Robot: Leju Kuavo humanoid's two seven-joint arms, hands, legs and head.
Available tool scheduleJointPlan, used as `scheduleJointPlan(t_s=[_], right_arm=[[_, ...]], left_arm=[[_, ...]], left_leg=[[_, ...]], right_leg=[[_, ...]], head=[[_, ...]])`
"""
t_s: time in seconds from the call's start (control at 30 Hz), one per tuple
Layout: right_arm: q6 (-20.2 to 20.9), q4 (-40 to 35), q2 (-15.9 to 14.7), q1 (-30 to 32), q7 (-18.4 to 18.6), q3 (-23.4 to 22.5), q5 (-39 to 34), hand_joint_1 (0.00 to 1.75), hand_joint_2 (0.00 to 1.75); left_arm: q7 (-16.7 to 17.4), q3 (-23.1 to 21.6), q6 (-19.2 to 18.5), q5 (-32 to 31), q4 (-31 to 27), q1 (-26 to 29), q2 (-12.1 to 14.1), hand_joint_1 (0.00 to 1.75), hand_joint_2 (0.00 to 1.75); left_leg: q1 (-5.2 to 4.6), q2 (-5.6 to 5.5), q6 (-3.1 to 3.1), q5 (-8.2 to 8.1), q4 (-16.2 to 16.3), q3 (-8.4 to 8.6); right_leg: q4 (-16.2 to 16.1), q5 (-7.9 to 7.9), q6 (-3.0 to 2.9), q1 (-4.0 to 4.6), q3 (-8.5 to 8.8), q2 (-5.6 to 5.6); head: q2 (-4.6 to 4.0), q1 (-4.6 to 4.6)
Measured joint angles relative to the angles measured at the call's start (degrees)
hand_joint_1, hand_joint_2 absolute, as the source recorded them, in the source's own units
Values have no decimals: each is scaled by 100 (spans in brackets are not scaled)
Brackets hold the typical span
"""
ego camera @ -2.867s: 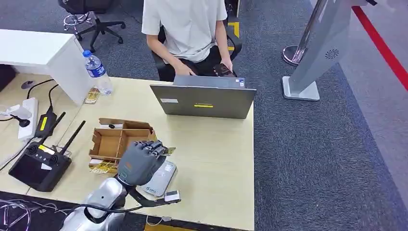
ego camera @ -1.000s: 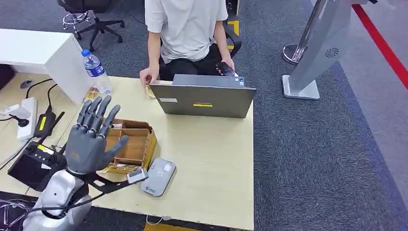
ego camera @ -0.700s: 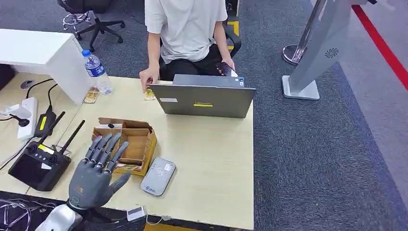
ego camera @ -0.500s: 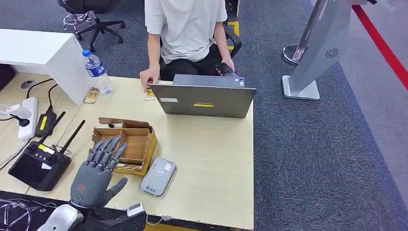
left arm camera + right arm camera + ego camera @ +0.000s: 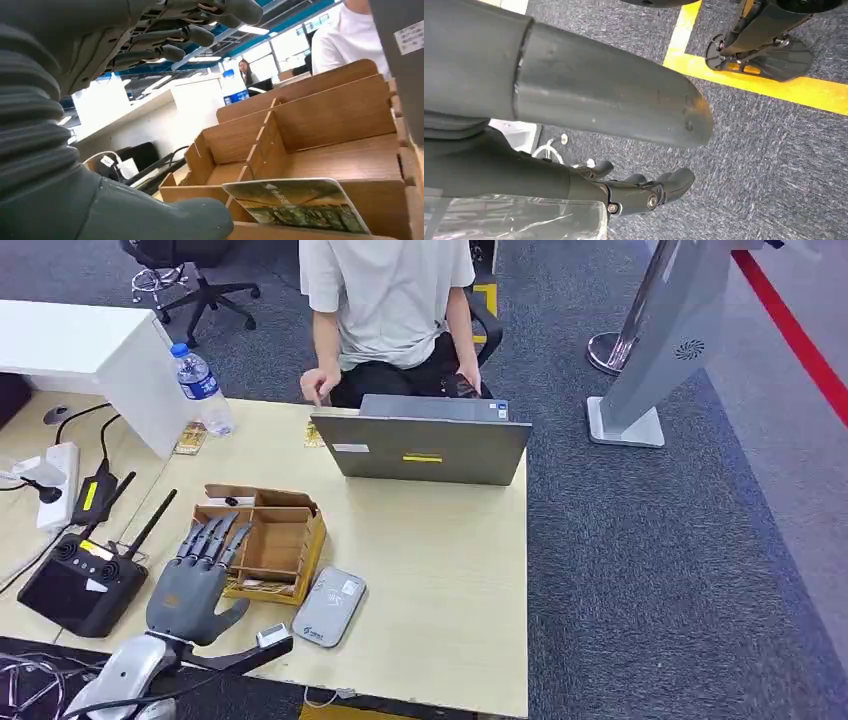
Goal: Pass the card to the sensor for recognition and then transmit it.
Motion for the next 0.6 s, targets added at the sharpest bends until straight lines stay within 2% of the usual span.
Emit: scheduleJointPlan(t_s=[0.6], right_arm=[[9,0,0,-6,9,0,103,0,0]], left_arm=[[-144,72,-61,-50,476,-274,-264,0,175]], left_leg=[[0,0,0,0,0,0]], right_leg=[[0,0,0,0,0,1]], head=[[0,-2]])
